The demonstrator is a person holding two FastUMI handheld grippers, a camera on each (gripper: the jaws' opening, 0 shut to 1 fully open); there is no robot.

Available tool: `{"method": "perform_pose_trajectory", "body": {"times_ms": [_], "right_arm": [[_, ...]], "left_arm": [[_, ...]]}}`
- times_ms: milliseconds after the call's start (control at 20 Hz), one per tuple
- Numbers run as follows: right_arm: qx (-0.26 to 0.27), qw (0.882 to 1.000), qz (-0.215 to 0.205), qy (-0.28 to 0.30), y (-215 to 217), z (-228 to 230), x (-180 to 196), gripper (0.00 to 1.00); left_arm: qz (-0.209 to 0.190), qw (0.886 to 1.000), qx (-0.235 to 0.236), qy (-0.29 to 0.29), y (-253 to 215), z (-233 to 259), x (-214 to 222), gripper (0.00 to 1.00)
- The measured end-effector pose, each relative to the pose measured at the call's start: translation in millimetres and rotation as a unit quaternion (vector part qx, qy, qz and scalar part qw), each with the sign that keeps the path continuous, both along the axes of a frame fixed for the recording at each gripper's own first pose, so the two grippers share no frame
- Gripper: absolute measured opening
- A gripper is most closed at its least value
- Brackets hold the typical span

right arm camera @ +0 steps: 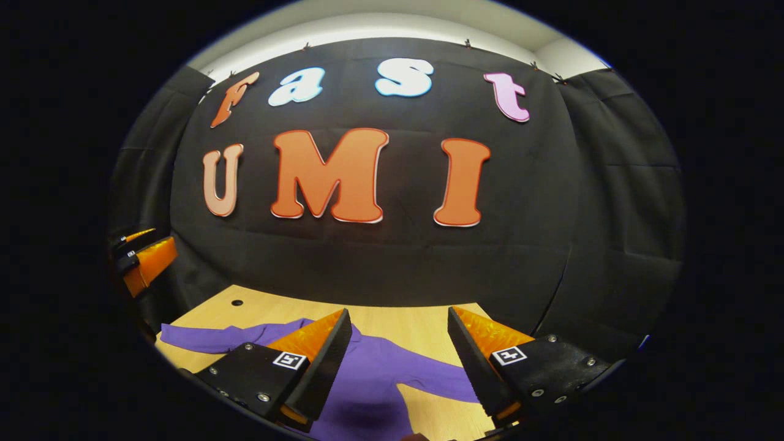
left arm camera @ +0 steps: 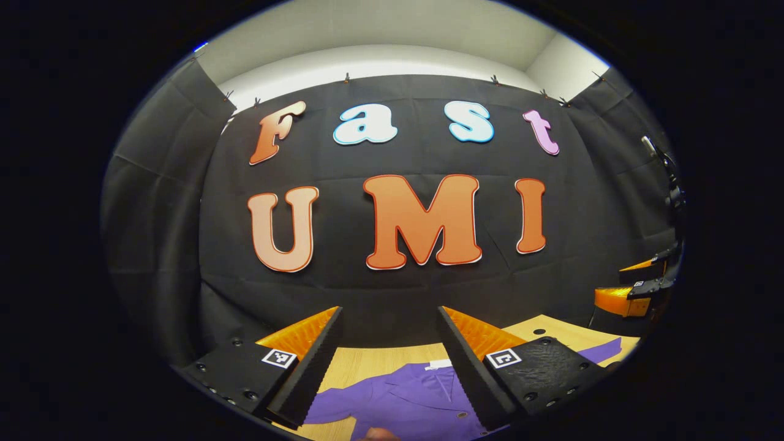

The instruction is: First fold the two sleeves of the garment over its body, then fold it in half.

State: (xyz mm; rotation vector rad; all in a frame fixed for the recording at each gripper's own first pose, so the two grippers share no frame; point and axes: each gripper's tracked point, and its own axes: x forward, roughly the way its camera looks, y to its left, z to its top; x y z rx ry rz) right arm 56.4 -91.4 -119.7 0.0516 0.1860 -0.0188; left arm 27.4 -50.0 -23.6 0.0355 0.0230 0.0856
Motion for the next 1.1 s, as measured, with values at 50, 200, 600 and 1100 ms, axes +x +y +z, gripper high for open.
{"method": "perform_pose_trajectory", "body": {"times_ms": [50, 200, 600, 1100], "right_arm": [[-0.004, 1.000, -0.010, 0.010, -12, -10, 2, 0.94], [-0.012, 0.998, -0.039, 0.041, -43, -37, 3, 0.94], [0.003, 0.978, -0.106, 0.177, -111, -138, 1, 0.95], [0.082, 0.928, -0.149, 0.331, -178, -239, -9, 0.95]], "left_arm": [[0.000, 1.000, 0.006, 0.002, -1, -1, 1, 0.95], [-0.004, 1.000, 0.013, 0.009, -4, -4, 0, 0.96], [0.014, 0.999, 0.023, 0.027, -2, -10, -1, 0.95], [0.043, 0.997, 0.033, 0.057, 4, -19, -6, 0.96]]}}
